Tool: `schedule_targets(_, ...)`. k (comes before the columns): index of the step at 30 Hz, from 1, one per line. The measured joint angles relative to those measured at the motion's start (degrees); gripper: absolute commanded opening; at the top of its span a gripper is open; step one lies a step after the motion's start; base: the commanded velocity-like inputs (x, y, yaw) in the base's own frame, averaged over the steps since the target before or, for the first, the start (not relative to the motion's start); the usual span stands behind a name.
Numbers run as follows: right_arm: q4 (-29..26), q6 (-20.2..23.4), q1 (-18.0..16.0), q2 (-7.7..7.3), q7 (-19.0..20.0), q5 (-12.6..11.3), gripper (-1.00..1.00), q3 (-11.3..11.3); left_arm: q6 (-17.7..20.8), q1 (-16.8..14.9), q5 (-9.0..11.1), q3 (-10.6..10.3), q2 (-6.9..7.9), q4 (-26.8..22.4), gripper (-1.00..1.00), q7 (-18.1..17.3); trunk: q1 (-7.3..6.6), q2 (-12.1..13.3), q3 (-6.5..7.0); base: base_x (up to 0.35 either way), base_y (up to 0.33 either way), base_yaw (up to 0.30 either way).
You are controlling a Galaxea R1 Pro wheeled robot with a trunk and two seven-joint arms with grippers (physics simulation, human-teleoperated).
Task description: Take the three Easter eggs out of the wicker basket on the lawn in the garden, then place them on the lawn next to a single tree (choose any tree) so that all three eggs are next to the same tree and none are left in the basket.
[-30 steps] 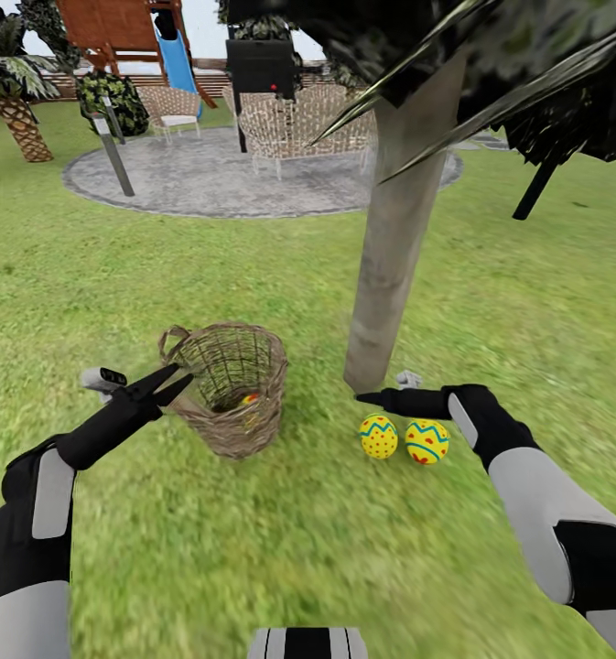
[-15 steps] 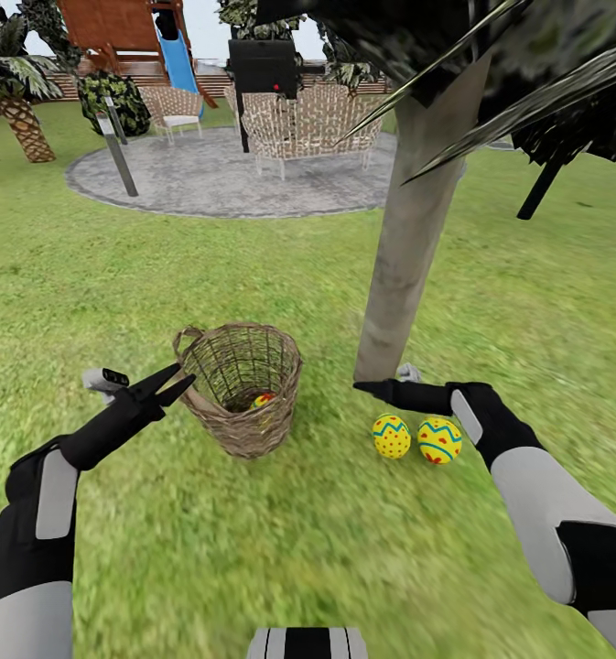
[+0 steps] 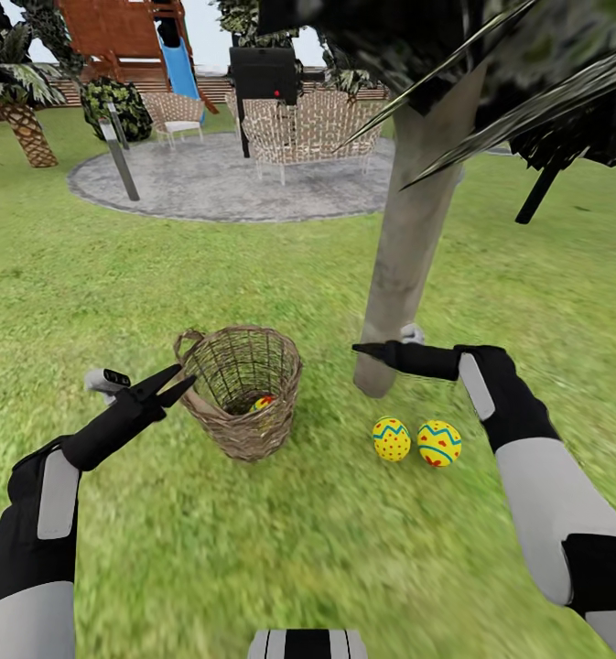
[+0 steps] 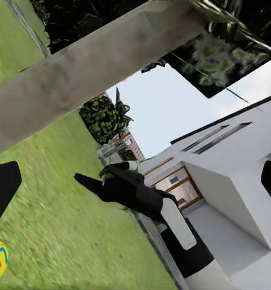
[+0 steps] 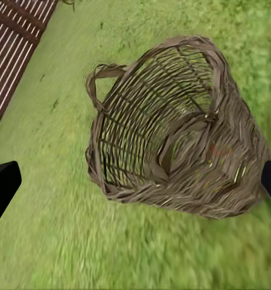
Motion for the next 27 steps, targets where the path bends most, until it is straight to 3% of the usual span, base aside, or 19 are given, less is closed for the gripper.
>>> schedule_targets(5, -1.9, 0.3, 0.0, 0.69, -6.0, 0.0, 1.00, 0.4, 0.0, 0.0, -0.1, -0.1, 0.00, 0.0, 1.00, 0.0, -0.13, 0.1, 1.11, 0.000, 0.000, 0.000)
schedule_targets(10, -2.0, -0.1, 0.0, 4.09, -16.3, 0.3, 1.00, 0.8, -0.2, 0.0, 0.0, -0.1, -0.13, 0.1, 1.00, 0.0, -0.17, 0.1, 1.56, 0.000, 0.000, 0.000)
schedule_targets(13, -1.9, -0.2, 0.0, 4.81, -20.1, 0.2, 1.00, 2.9, -0.3, 0.1, 0.0, -0.1, -0.16, 0.1, 1.00, 0.0, -0.17, 0.1, 1.56, 0.000, 0.002, 0.000)
schedule_targets(16, -1.8, -0.4, 0.2, 5.24, -25.8, -0.1, 1.00, 7.6, -0.2, 0.1, -0.1, -0.2, -0.17, 0.1, 1.00, 0.1, -0.17, 0.1, 1.56, 0.000, 0.142, 0.000)
schedule_targets(19, -1.8, -0.6, 0.3, 5.33, -27.5, -0.2, 1.00, 8.7, -0.1, 0.1, -0.1, -0.2, -0.18, 0.1, 1.00, 0.1, -0.17, 0.1, 1.56, 0.000, 0.259, 0.000)
schedule_targets(27, -2.0, -0.6, 0.3, 5.36, -28.3, 0.1, 1.00, 9.2, -0.1, 0.1, -0.2, -0.3, -0.18, 0.1, 1.00, 0.1, -0.17, 0.1, 1.56, 0.000, 0.302, 0.000)
